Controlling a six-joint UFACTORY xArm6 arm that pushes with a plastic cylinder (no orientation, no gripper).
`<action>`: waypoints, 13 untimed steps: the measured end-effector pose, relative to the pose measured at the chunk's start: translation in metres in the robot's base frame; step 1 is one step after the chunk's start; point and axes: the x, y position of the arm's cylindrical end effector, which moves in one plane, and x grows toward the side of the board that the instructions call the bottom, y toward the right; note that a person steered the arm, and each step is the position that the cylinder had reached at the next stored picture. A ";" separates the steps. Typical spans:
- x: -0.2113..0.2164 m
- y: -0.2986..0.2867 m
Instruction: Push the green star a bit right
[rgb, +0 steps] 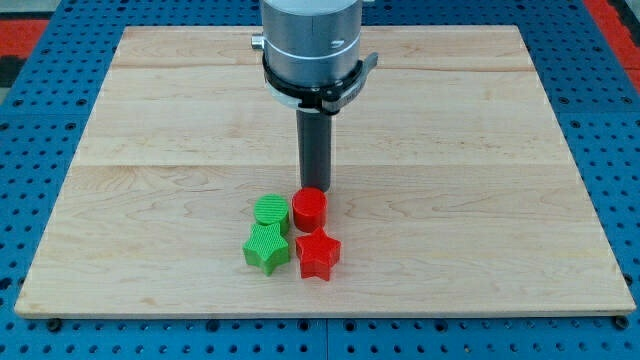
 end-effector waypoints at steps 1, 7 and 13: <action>0.007 0.000; 0.018 -0.146; 0.084 -0.070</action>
